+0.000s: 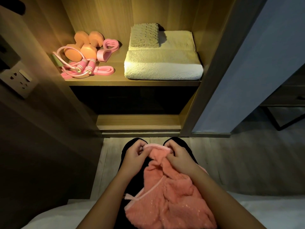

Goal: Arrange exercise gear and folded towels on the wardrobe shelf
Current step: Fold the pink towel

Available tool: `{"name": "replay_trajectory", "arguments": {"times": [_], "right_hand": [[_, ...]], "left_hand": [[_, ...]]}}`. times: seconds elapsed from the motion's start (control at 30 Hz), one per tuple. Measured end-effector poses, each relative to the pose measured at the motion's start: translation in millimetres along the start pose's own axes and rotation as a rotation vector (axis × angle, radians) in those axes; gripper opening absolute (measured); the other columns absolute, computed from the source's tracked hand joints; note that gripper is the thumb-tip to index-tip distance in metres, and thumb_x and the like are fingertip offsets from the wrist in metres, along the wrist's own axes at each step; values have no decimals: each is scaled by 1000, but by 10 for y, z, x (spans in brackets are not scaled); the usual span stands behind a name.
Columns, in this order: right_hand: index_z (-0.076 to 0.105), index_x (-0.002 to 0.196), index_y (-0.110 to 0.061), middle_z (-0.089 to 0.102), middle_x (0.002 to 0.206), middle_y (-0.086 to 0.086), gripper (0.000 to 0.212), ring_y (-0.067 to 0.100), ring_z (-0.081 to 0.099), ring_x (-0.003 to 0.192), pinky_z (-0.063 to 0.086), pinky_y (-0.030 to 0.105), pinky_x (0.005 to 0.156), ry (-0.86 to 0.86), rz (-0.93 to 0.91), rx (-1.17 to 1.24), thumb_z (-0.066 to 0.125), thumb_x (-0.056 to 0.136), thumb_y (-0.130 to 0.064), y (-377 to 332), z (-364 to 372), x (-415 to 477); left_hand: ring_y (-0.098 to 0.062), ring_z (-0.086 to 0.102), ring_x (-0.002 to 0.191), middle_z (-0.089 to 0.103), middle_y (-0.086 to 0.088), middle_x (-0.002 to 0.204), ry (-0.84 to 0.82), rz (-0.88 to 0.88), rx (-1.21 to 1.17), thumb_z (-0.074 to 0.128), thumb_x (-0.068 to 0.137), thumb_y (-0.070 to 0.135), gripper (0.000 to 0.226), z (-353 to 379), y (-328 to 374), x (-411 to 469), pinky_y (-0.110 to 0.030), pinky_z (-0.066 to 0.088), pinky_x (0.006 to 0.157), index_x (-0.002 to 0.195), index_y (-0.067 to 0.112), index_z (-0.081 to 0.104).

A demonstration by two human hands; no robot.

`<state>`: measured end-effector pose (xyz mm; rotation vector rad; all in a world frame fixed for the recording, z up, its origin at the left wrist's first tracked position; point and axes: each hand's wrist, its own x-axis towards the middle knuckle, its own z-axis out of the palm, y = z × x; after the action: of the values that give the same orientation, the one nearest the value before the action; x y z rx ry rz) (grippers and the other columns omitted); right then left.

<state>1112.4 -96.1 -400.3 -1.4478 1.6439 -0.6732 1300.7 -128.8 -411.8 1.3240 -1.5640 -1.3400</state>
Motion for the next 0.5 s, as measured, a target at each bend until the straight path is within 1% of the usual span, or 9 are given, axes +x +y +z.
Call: {"name": "replay_trajectory", "arguments": {"times": [0.03,0.07,0.13,0.17,0.23,0.3,0.37,0.43,0.5], "right_hand": [[60,97,-20,65,87,2,13,17,60,83,48,43,80,-47,-31,19,56,87,-13,-27,-16,-4],[62,102,-23,66,91,-2,15,14,62,87,49,37,82,-90,-59,55,58,88,-20,-63,-36,-11],[65,104,-27,68,94,-6,15,8,63,89,49,27,80,-118,-109,142,59,91,-33,-155,-91,-27],[66,100,-26,68,91,-6,13,5,63,85,48,26,77,-95,-132,178,59,93,-34,-202,-124,-31],[67,89,-19,65,80,-6,9,4,58,77,45,26,71,1,-173,242,59,94,-21,-308,-206,-17],[66,85,-12,62,78,-5,13,5,56,76,44,25,71,120,-218,289,57,94,-7,-425,-330,20],[67,90,-9,65,83,-3,12,3,58,81,45,19,75,155,-263,276,56,94,-3,-579,-503,55],[68,96,-13,67,89,-3,10,3,61,85,46,17,75,66,-283,225,58,95,-13,-771,-658,83],[68,94,-17,66,87,-2,12,5,61,82,48,23,71,22,-301,148,61,95,-27,-997,-788,125]], "left_hand": [[-11,57,69,62,3,74,1,12,-11,67,89,16,11,8,27,3,-38,47,67,80,17,61],[-12,59,70,64,2,75,3,36,-9,68,88,21,11,25,66,0,-37,48,66,79,22,63],[-12,62,72,67,2,77,15,83,2,68,83,34,9,56,190,-5,-32,50,65,79,27,65],[-10,62,72,67,4,77,22,107,11,66,81,41,13,60,262,1,-30,50,64,79,29,65],[-11,64,72,68,6,77,32,144,27,63,80,47,16,36,413,37,-28,50,63,80,31,67],[-11,64,74,69,8,77,26,148,21,64,85,39,13,-16,553,96,-29,50,67,78,29,68],[-4,59,74,64,12,76,-6,188,27,60,95,24,16,-58,706,160,-21,46,70,79,25,64],[-3,54,73,59,8,75,13,254,70,55,98,18,18,-83,918,235,-20,43,68,82,15,60],[-4,55,73,61,3,77,44,329,118,56,97,19,17,-106,1182,321,-21,43,68,83,11,60]]}}
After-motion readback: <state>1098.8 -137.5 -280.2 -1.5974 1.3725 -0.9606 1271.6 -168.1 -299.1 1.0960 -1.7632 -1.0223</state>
